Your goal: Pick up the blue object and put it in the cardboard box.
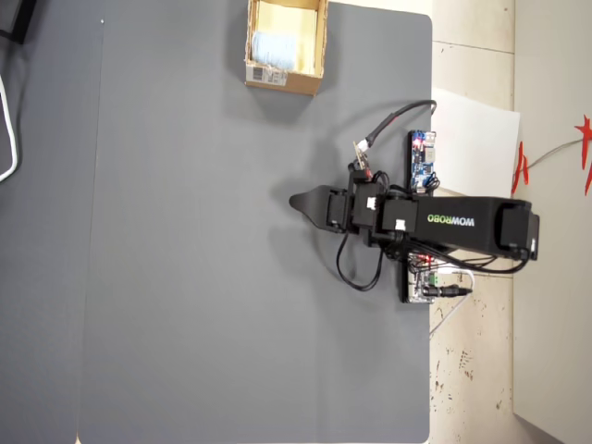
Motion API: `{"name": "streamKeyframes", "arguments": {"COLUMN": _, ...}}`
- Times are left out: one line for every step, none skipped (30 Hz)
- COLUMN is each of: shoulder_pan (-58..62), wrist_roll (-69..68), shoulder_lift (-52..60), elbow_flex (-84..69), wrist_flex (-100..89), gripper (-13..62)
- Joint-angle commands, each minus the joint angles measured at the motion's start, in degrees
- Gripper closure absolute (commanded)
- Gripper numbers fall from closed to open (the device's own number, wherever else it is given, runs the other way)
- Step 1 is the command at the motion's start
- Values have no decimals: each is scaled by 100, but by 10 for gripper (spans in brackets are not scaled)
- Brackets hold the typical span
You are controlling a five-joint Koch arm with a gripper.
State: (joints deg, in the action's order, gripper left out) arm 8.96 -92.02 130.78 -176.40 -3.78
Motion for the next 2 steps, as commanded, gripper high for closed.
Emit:
{"name": "streamKeyframes", "arguments": {"shoulder_pan": 0, "wrist_roll": -88, "shoulder_lift": 457, "elbow_flex": -229, "wrist_flex": 571, "gripper": 154}}
{"name": "streamKeyframes", "arguments": {"shoulder_pan": 0, "wrist_roll": -88, "shoulder_lift": 457, "elbow_flex": -229, "wrist_flex": 571, "gripper": 154}}
